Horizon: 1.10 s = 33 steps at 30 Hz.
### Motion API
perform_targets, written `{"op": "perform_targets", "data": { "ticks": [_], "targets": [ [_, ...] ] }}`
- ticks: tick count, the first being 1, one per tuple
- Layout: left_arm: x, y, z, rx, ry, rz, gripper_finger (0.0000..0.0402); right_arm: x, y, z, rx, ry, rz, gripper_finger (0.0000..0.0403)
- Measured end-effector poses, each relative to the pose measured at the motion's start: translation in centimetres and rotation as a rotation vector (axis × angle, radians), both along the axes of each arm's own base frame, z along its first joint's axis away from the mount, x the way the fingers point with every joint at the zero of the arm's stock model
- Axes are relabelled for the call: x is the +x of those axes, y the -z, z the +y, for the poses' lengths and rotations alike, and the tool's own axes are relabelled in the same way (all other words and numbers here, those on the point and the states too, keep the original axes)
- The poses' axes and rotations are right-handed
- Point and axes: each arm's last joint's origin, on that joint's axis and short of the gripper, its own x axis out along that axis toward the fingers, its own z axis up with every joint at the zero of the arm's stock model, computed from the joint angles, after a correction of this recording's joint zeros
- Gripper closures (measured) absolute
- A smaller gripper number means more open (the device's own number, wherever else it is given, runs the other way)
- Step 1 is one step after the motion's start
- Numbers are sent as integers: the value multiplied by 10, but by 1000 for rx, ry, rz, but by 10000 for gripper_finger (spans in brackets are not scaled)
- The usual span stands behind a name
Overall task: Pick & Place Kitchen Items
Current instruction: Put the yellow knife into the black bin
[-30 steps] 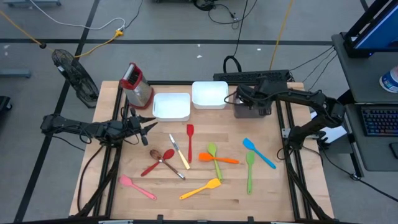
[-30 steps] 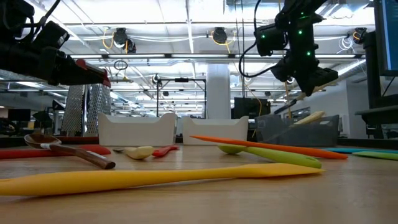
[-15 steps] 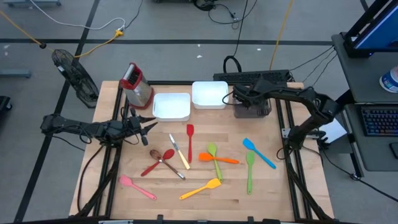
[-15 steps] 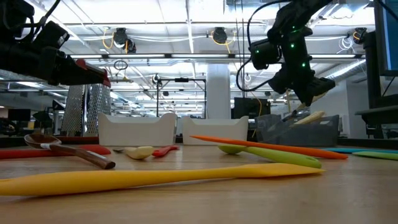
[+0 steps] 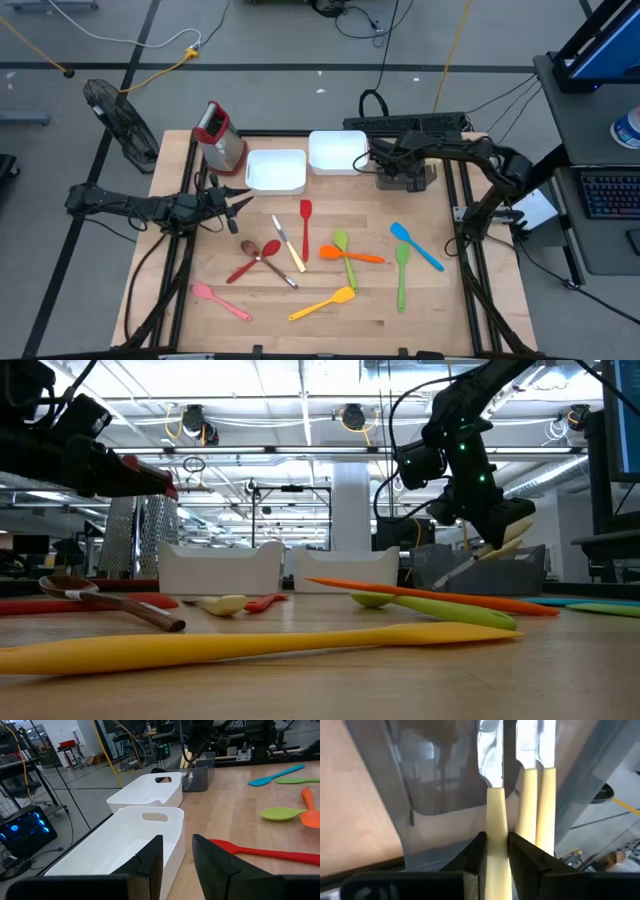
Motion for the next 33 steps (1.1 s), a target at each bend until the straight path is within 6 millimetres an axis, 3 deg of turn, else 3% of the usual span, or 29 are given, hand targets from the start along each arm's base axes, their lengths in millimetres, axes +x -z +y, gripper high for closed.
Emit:
{"op": "perform_targets", "data": {
  "ticks": [18,23,27,33],
  "targets": [
    [0,0,0,1,-1,1,295,1,0,-1,-26,22,-23,276],
    [0,0,0,1,-1,0,295,1,-3,0,-134,-16,56,260],
    [0,0,0,1,-1,1,295,2,-10,9,-184,-58,72,260],
    [0,0,0,-5,-2,-2,295,5,-26,30,-259,-30,-63,274]
  ]
}}
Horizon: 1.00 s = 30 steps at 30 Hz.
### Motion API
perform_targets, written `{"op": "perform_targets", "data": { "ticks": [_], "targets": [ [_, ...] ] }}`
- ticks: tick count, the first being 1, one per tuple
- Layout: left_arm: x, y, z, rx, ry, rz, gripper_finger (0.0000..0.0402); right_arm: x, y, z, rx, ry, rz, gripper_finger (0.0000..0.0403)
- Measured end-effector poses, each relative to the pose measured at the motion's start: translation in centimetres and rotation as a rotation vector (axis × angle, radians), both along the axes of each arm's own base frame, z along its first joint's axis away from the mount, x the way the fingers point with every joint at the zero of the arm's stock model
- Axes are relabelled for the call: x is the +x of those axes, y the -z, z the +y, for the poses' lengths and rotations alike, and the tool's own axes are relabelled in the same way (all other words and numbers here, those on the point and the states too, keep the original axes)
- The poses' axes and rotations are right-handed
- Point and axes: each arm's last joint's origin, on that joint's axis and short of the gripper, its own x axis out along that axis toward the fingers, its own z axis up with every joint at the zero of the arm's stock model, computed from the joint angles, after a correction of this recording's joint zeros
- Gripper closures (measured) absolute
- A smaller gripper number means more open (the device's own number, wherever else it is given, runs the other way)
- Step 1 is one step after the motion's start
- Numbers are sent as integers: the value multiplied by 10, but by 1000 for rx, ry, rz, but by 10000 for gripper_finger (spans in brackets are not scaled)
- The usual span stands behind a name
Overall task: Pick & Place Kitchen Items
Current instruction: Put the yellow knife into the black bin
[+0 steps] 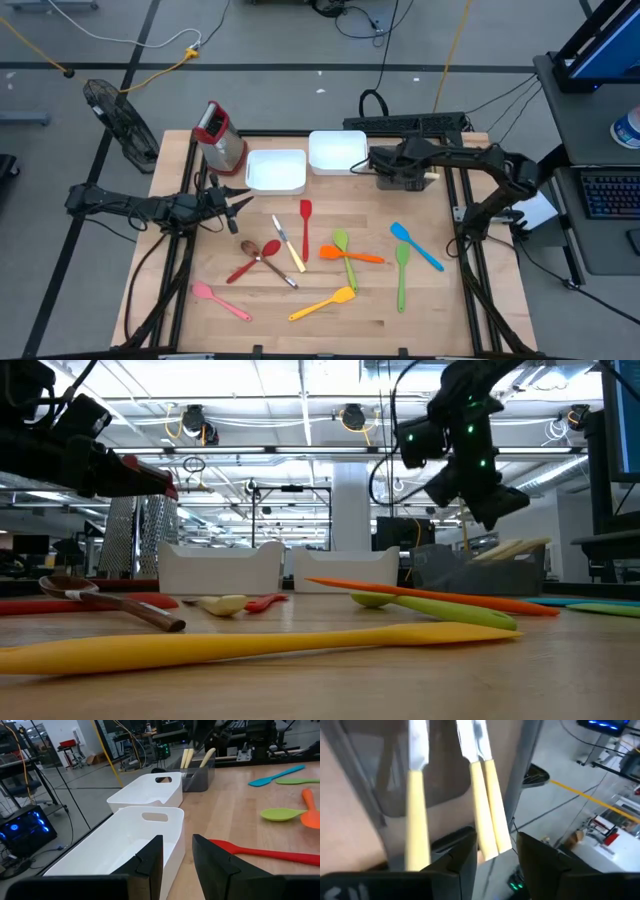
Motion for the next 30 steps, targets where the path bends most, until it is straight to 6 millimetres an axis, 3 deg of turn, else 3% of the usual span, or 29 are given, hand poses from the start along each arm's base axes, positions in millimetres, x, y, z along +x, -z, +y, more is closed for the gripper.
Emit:
{"op": "perform_targets", "data": {
  "ticks": [5,15,22,30],
  "targets": [
    [0,-1,0,-28,-4,-20,295,-1,-18,22,-69,67,-201,287],
    [0,-2,0,-50,-6,-53,295,-7,-50,62,94,329,-735,343],
    [1,-7,0,-56,-5,-98,295,-2,-79,85,228,266,-1094,397],
    [1,-7,0,-115,-11,-130,295,-19,-117,101,298,163,-1384,393]
  ]
}}
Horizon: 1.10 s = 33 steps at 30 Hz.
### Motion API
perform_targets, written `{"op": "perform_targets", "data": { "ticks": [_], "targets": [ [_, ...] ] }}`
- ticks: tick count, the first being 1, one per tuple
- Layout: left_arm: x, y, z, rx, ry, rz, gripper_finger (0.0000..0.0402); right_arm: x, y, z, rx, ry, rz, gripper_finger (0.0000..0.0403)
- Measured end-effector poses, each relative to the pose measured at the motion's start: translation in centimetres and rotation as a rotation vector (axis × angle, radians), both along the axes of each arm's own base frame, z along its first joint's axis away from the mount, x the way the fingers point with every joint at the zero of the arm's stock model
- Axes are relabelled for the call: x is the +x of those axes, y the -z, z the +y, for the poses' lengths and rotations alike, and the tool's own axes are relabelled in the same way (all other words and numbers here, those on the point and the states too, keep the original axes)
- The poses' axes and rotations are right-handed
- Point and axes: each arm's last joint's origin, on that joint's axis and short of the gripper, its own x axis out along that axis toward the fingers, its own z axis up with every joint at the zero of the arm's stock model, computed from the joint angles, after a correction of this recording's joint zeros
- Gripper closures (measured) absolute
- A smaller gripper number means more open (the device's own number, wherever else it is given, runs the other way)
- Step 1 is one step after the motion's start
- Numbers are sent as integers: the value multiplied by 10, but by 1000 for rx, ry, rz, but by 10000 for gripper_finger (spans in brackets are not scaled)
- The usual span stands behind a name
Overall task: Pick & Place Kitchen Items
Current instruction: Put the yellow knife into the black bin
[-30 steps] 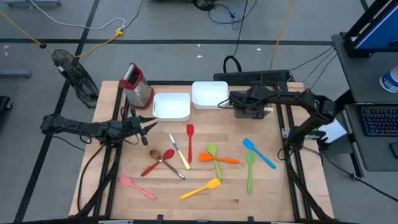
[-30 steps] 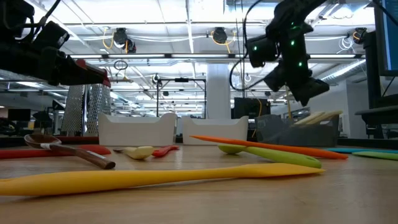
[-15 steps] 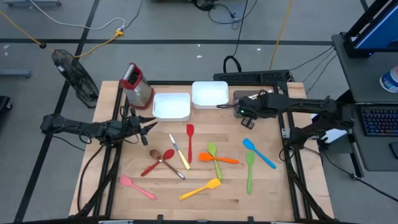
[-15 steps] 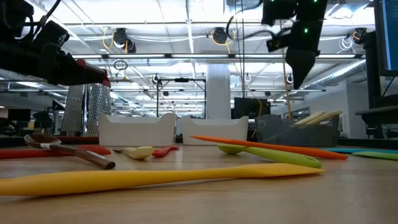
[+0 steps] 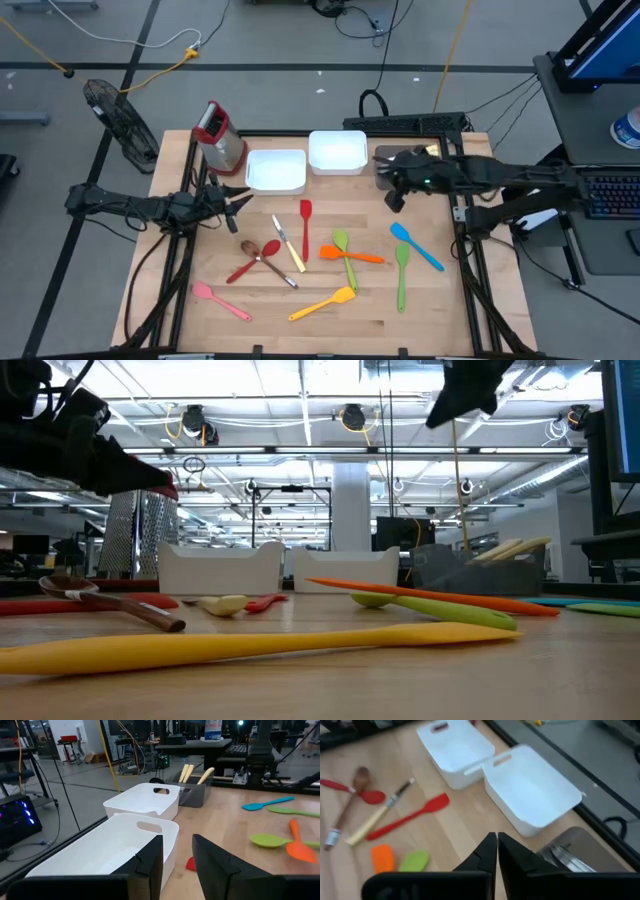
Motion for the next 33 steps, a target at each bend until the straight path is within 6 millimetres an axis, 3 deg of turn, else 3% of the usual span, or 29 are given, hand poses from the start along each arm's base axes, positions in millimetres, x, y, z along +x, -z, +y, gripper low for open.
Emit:
{"op": "perform_targets", "data": {
  "ticks": [8,11,17,22,28,33],
  "targets": [
    [1,-6,-1,-17,45,-68,295,-38,-23,12,-23,-79,-119,402],
    [1,-10,-2,-23,64,-107,295,-54,-23,15,-23,-100,-164,401],
    [1,-11,-4,-36,94,-117,295,-80,-4,19,-20,-139,-304,401],
    [4,-23,-7,-52,109,-120,295,-95,17,20,-18,-149,-388,399],
    [18,-42,-10,-48,84,48,295,-109,33,18,-15,-145,-494,399],
    [36,-54,-13,-154,66,170,295,-118,35,18,-22,-148,-529,399]
  ]
}}
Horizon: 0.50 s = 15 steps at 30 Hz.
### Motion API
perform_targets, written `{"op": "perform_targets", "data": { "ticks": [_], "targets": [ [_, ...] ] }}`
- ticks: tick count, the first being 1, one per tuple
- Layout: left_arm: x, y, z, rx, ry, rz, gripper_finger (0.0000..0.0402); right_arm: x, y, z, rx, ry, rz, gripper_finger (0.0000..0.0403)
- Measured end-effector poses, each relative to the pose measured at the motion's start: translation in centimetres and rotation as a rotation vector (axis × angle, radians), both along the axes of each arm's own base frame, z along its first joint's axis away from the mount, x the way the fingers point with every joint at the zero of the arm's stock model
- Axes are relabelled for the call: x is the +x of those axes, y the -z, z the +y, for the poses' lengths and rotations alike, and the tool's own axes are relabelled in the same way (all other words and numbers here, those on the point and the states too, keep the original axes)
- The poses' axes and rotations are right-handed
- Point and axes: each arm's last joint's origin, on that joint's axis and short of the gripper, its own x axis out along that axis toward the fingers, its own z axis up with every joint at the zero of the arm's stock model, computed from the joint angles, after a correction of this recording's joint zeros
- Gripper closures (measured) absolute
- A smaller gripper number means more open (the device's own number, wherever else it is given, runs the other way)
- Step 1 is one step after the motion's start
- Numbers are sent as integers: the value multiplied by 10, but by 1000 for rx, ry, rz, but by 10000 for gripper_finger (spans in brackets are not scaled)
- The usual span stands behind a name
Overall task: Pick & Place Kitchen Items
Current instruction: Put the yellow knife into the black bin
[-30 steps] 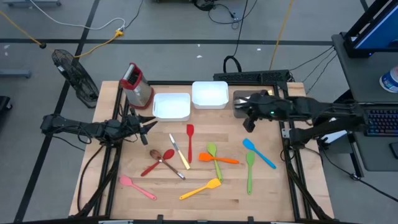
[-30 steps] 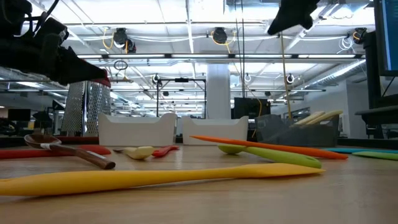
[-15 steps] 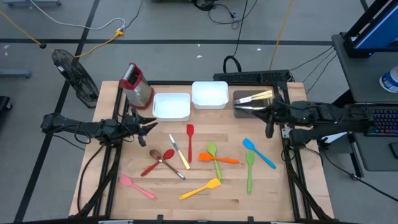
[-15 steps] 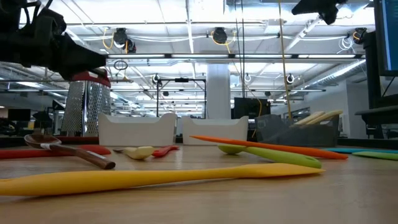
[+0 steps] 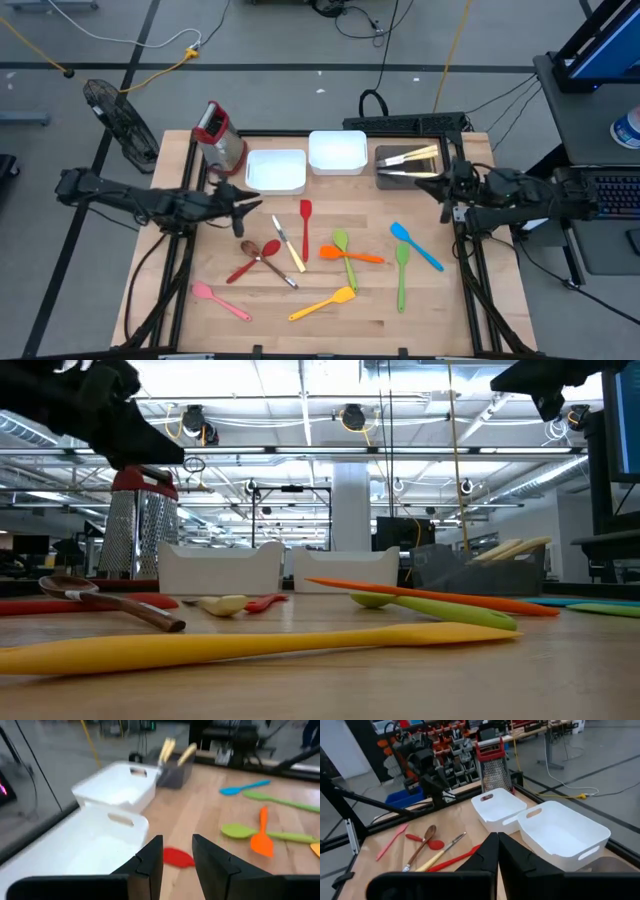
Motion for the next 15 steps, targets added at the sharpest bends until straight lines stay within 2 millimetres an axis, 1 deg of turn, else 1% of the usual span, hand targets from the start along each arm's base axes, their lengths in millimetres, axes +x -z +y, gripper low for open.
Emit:
{"op": "perform_targets", "data": {
  "ticks": [5,10,15],
  "targets": [
    [24,-10,-6,-121,2,91,295,-5,-2,0,-37,-6,-14,399],
    [49,-18,-12,-275,-9,112,295,-9,-2,-1,-60,-10,-21,399],
    [73,-24,-17,-431,-56,136,295,-16,-4,-1,-68,-11,-47,399]
  ]
}}
